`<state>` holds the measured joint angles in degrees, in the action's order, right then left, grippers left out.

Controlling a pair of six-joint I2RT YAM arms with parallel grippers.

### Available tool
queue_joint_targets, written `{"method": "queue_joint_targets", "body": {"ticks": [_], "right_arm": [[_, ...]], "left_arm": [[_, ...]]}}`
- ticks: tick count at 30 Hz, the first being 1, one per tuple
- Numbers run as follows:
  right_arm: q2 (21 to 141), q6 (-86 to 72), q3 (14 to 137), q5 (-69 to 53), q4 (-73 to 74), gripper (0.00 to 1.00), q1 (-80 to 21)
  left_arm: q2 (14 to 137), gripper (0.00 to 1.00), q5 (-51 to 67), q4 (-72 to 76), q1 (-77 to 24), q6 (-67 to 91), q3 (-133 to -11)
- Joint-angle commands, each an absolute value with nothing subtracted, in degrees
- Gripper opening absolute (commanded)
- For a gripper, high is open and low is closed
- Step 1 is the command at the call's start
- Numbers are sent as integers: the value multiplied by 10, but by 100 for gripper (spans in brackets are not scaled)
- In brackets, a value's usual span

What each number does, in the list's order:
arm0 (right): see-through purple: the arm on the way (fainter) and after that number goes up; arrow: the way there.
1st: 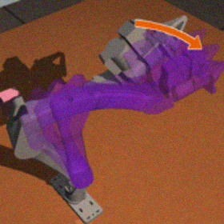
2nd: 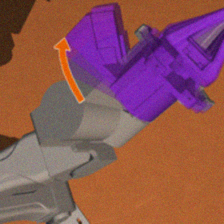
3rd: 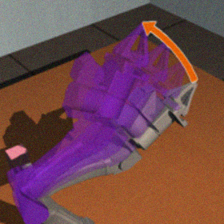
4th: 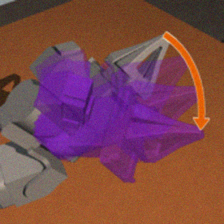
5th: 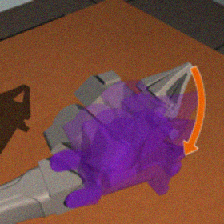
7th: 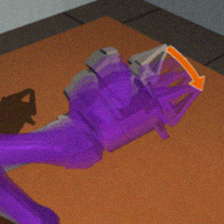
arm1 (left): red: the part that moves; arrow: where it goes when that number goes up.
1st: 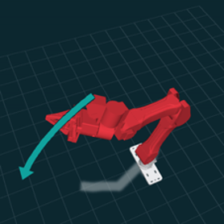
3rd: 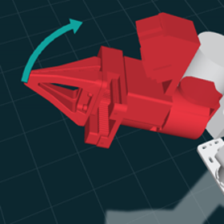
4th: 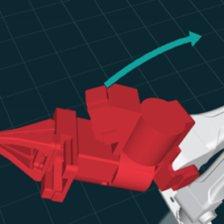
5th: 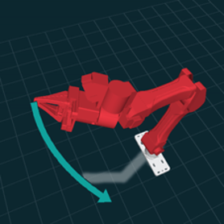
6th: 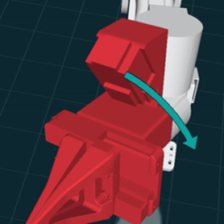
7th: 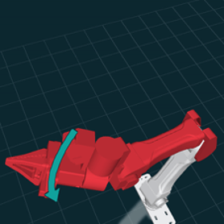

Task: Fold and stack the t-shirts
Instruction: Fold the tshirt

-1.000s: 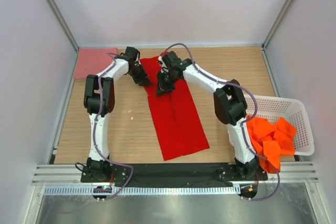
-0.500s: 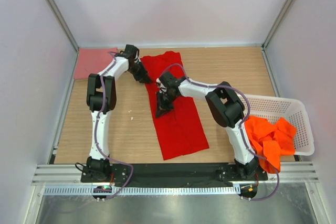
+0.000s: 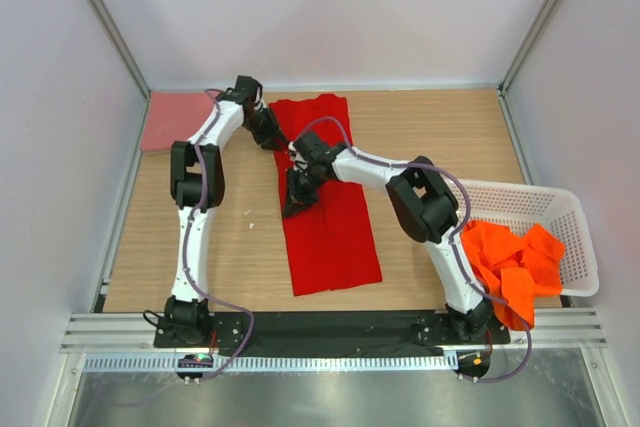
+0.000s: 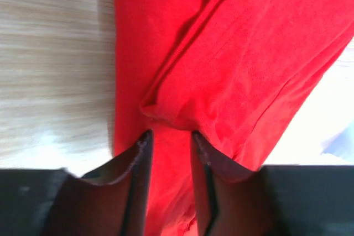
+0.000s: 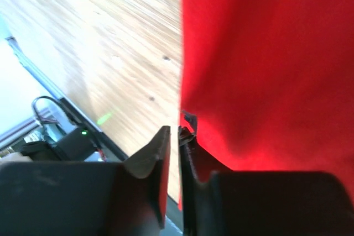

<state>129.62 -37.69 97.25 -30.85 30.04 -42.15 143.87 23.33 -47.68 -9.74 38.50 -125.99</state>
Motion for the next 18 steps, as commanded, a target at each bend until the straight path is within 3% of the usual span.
{"method": "queue_joint_targets", "body": {"ticks": [1,9,18], "right_arm": [[1272,-358,1034,-311,347,21,-403],[1164,-278,979,-282,455,38,-352],[989,-208,762,-225,485,45,-277]], "left_arm": [[1377,38,231,-507,-92,372,-1266],[1244,48,254,-560,-93,352,-1196],[966,59,243,-499,-144,367,-809]]}}
